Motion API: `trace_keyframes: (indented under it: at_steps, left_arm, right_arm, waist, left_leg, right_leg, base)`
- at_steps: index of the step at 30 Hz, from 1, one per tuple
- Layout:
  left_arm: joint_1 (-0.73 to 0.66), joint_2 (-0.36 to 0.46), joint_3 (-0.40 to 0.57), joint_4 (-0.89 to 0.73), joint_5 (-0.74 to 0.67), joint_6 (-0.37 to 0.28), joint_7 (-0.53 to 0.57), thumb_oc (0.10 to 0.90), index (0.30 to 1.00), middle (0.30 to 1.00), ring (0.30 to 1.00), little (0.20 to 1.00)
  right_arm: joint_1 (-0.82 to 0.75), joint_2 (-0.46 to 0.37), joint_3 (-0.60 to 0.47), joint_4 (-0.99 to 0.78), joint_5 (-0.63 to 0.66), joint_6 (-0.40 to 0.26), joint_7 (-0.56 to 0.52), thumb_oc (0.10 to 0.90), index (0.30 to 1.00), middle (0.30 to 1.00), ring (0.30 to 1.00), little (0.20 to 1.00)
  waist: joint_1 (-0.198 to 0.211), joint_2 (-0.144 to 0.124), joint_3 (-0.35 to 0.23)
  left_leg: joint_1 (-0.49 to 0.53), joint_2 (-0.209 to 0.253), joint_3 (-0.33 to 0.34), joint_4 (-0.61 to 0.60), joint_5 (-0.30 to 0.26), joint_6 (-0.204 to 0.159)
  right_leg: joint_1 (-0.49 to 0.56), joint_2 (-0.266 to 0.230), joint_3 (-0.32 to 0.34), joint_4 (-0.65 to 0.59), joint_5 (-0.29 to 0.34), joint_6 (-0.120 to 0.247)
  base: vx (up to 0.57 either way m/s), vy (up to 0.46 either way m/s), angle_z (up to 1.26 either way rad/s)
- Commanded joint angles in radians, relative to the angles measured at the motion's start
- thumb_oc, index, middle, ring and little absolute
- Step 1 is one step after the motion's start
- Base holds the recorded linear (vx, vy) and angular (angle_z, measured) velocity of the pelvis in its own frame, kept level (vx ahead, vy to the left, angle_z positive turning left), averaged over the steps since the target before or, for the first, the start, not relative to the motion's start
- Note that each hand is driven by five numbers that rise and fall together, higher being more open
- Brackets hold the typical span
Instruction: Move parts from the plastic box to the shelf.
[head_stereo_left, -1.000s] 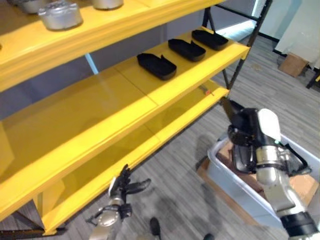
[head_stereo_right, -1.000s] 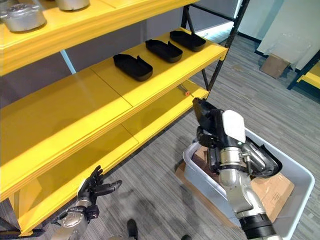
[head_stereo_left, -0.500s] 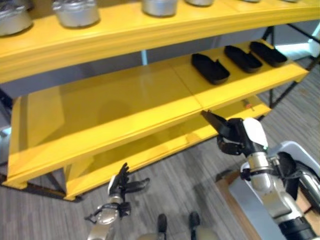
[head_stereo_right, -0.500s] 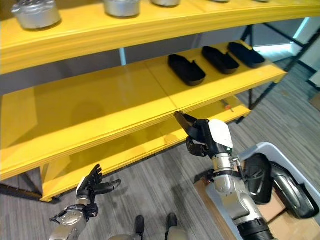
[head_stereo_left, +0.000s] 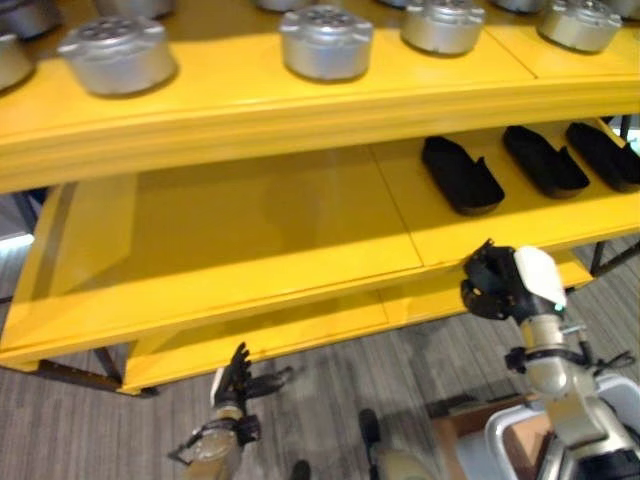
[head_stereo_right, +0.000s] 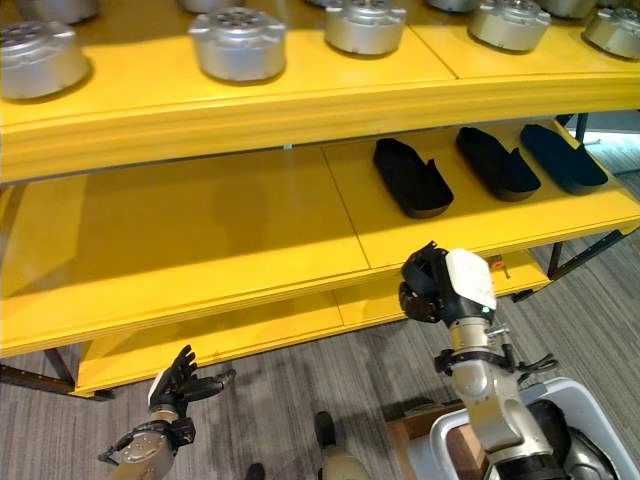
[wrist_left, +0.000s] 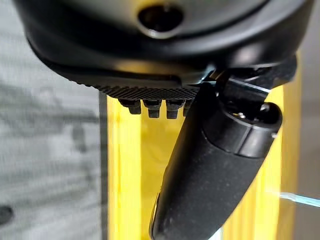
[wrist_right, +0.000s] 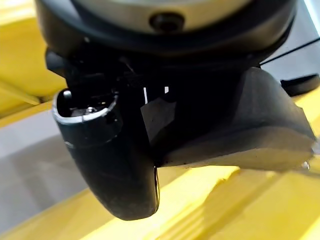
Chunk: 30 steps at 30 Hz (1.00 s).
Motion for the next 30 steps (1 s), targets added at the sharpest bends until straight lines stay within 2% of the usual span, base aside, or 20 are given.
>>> trace_keyframes:
  at_steps: [1,7,10,12,13,16,17,18,20,21,22,23,24,25,30]
  left_arm:
    - [-0.020,0.062,-0.010,-0.095,-0.010,-0.092,-0.015,0.900,1.000,1.000,1.000,1.000]
    - [0.003,0.057,-0.017,-0.102,-0.009,-0.087,-0.028,0.900,1.000,1.000,1.000,1.000]
    - [0.018,0.053,-0.014,-0.107,-0.014,-0.085,-0.031,0.900,1.000,1.000,1.000,1.000]
    - [0.017,0.057,-0.015,-0.116,-0.013,-0.081,-0.033,0.900,1.000,1.000,1.000,1.000]
    - [0.020,0.058,-0.015,-0.117,-0.012,-0.079,-0.035,0.900,1.000,1.000,1.000,1.000]
    - [0.013,0.061,-0.022,-0.118,-0.005,-0.071,-0.038,0.900,1.000,1.000,1.000,1.000]
    - [0.004,0.064,-0.026,-0.114,0.003,-0.071,-0.037,0.900,1.000,1.000,1.000,1.000]
    - [-0.008,0.067,-0.032,-0.110,0.014,-0.072,-0.037,0.900,1.000,1.000,1.000,1.000]
    - [-0.014,0.067,-0.039,-0.098,0.020,-0.073,-0.033,0.900,1.000,1.000,1.000,1.000]
    - [-0.010,0.067,-0.035,-0.099,0.017,-0.074,-0.037,0.900,1.000,1.000,1.000,1.000]
    - [-0.010,0.071,-0.027,-0.101,0.016,-0.076,-0.028,0.900,1.000,1.000,1.000,1.000]
    - [-0.014,0.072,-0.026,-0.105,0.021,-0.074,-0.032,0.900,1.000,1.000,1.000,1.000]
    - [-0.016,0.079,-0.025,-0.110,0.027,-0.074,-0.038,0.900,1.000,1.000,1.000,1.000]
    - [-0.015,0.090,-0.024,-0.124,0.041,-0.080,-0.041,0.900,1.000,1.000,1.000,1.000]
    - [-0.014,0.105,-0.004,-0.137,0.054,-0.079,-0.036,0.900,1.000,1.000,1.000,1.000]
  right_arm:
    - [-0.163,-0.026,-0.030,-0.116,0.035,-0.155,-0.054,0.400,0.300,0.300,0.300,0.300]
    - [-0.169,-0.046,-0.031,-0.149,0.042,-0.171,-0.044,0.400,0.300,0.300,0.300,0.300]
    - [-0.179,-0.040,-0.011,-0.173,0.061,-0.185,-0.039,0.400,0.300,0.300,0.300,0.300]
    - [-0.183,-0.036,-0.005,-0.182,0.074,-0.188,-0.038,0.400,0.300,0.300,0.300,0.300]
    - [-0.179,-0.034,-0.006,-0.187,0.074,-0.189,-0.040,0.400,0.300,0.300,0.300,0.300]
    - [-0.143,-0.025,-0.030,-0.186,0.077,-0.175,-0.053,0.400,0.300,0.300,0.300,0.300]
    - [-0.130,-0.024,-0.040,-0.187,0.075,-0.170,-0.058,0.400,0.300,0.300,0.300,0.300]
    - [-0.121,-0.020,-0.052,-0.191,0.077,-0.167,-0.064,0.400,0.300,0.300,0.300,0.300]
    - [-0.116,-0.020,-0.054,-0.191,0.073,-0.160,-0.066,0.400,0.300,0.300,0.300,0.300]
    - [-0.104,-0.014,-0.051,-0.199,0.069,-0.159,-0.058,0.400,0.300,0.300,0.300,0.300]
    - [-0.102,0.009,-0.038,-0.198,0.062,-0.156,-0.051,0.400,0.300,0.300,0.300,0.300]
    - [-0.089,0.014,-0.047,-0.201,0.060,-0.155,-0.049,0.400,0.300,0.300,0.300,0.300]
    - [-0.073,0.020,-0.057,-0.202,0.058,-0.153,-0.044,0.400,0.300,0.300,0.300,0.300]
    - [-0.064,0.037,-0.056,-0.203,0.058,-0.149,-0.039,0.400,0.300,0.300,0.300,0.300]
    - [-0.059,0.070,-0.040,-0.192,0.058,-0.140,-0.023,0.400,0.300,0.300,0.300,0.300]
  waist:
    - [0.033,-0.002,-0.103]
    - [0.043,0.005,-0.113]
    - [0.057,-0.003,-0.095]
    - [0.065,-0.018,-0.070]
    - [0.065,-0.019,-0.063]
    - [0.056,-0.024,-0.054]
    - [0.049,-0.019,-0.052]
    - [0.043,-0.003,-0.050]
    - [0.047,0.004,-0.050]
    - [0.044,0.012,-0.052]
    - [0.049,0.024,-0.059]
    - [0.042,0.026,-0.065]
    - [0.042,0.023,-0.072]
    - [0.044,0.018,-0.082]
    - [0.049,0.000,-0.106]
  left_leg:
    - [0.054,0.059,0.071,0.013,0.027,-0.010]
    - [0.035,0.089,0.067,0.058,0.089,-0.030]
    - [-0.025,0.077,0.072,0.177,0.151,-0.044]
    - [-0.081,0.047,0.087,0.277,0.162,-0.036]
    - [-0.093,0.055,0.119,0.283,0.151,-0.028]
    - [-0.142,0.132,0.221,0.109,0.125,-0.030]
    - [-0.158,0.161,0.258,0.051,0.149,-0.042]
    - [-0.184,0.188,0.302,-0.009,0.203,-0.059]
    - [-0.174,0.193,0.297,-0.039,0.229,-0.069]
    - [-0.160,0.192,0.297,-0.015,0.195,-0.061]
    - [-0.155,0.157,0.271,-0.016,0.168,-0.056]
    - [-0.150,0.150,0.298,-0.024,0.165,-0.056]
    - [-0.141,0.138,0.317,-0.026,0.159,-0.053]
    - [-0.126,0.114,0.331,-0.025,0.138,-0.034]
    - [-0.095,0.072,0.376,-0.036,0.104,-0.006]
  right_leg:
    - [-0.114,-0.035,0.020,0.177,-0.065,0.090]
    - [-0.082,-0.006,-0.011,0.171,-0.091,0.058]
    - [-0.041,0.000,-0.029,0.152,-0.107,0.029]
    - [-0.022,-0.011,-0.041,0.149,-0.109,0.017]
    - [-0.010,-0.011,-0.053,0.149,-0.123,0.014]
    - [0.018,-0.045,-0.093,0.137,-0.143,0.030]
    - [0.022,-0.057,-0.107,0.138,-0.147,0.039]
    - [0.026,-0.067,-0.125,0.144,-0.153,0.048]
    - [0.018,-0.070,-0.123,0.156,-0.152,0.053]
    - [0.019,-0.072,-0.111,0.165,-0.165,0.057]
    - [0.025,-0.091,-0.094,0.158,-0.153,0.070]
    - [0.033,-0.103,-0.095,0.152,-0.148,0.076]
    - [0.045,-0.118,-0.094,0.139,-0.142,0.084]
    - [0.061,-0.144,-0.078,0.117,-0.130,0.098]
    - [0.079,-0.191,-0.056,0.073,-0.099,0.127]
  base:
    - [0.09,-0.170,0.37]
    - [0.10,-0.177,0.22]
    - [0.05,-0.160,0.12]
    - [-0.01,-0.101,0.10]
    - [0.00,-0.065,0.22]
    - [0.02,0.016,0.45]
    - [0.04,0.137,0.54]
    - [0.06,0.173,0.44]
    - [0.06,0.121,0.72]
    - [0.08,0.222,0.55]
    - [0.12,0.303,-0.08]
    - [0.15,0.316,-0.86]
    - [0.18,0.312,-0.50]
    - [0.17,0.284,-0.25]
    - [0.11,0.192,-0.05]
